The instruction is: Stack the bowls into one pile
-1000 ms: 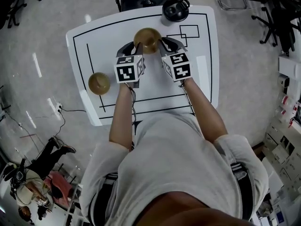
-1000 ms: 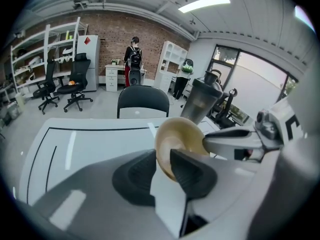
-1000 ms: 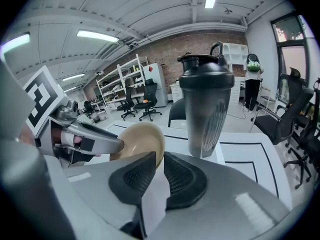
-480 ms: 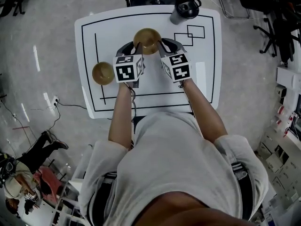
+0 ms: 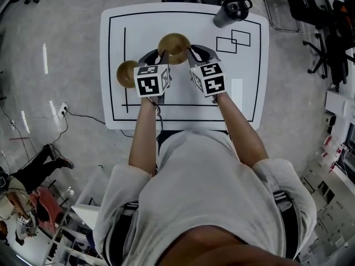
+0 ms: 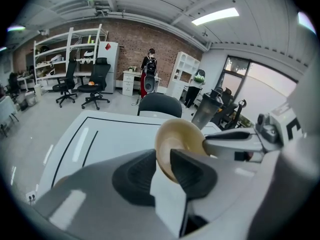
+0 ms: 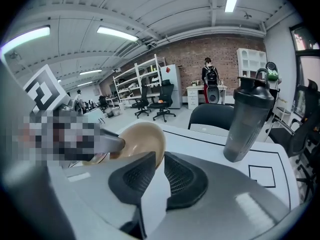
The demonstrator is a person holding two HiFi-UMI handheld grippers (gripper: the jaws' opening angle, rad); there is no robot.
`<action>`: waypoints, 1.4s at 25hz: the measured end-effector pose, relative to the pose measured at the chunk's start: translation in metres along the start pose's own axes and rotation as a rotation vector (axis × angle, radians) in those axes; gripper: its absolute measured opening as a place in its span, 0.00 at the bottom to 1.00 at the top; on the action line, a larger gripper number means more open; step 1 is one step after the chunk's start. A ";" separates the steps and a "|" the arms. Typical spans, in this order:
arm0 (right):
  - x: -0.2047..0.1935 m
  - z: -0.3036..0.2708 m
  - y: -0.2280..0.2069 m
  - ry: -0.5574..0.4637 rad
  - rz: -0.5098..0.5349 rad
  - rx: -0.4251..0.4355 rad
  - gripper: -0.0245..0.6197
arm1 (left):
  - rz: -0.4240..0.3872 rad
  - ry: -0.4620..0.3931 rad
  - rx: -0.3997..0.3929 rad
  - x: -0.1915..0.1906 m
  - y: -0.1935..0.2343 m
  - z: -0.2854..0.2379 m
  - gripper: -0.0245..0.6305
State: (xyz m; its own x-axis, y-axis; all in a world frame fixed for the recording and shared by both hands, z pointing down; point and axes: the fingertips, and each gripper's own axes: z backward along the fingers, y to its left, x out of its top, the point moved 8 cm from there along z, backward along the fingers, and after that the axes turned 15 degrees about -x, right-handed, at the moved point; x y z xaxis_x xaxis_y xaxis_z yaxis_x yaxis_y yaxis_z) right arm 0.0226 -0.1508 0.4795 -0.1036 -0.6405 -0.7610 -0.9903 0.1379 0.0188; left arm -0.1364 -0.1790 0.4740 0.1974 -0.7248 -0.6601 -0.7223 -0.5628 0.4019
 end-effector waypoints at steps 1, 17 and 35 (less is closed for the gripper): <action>0.000 0.001 0.005 0.000 0.006 0.007 0.12 | 0.004 -0.006 0.007 -0.002 0.002 0.005 0.17; 0.010 0.015 0.084 -0.019 0.126 0.111 0.13 | 0.096 -0.077 0.107 -0.038 0.033 0.079 0.17; 0.013 0.002 0.169 -0.012 0.205 0.225 0.13 | 0.166 -0.095 0.211 -0.077 0.081 0.140 0.17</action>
State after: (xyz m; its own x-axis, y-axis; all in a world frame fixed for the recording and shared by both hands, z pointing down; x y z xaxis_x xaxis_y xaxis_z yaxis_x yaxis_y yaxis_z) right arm -0.1457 -0.1345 0.4712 -0.2970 -0.5733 -0.7636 -0.9032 0.4282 0.0298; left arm -0.3031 -0.1127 0.4682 0.0092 -0.7541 -0.6567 -0.8638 -0.3368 0.3747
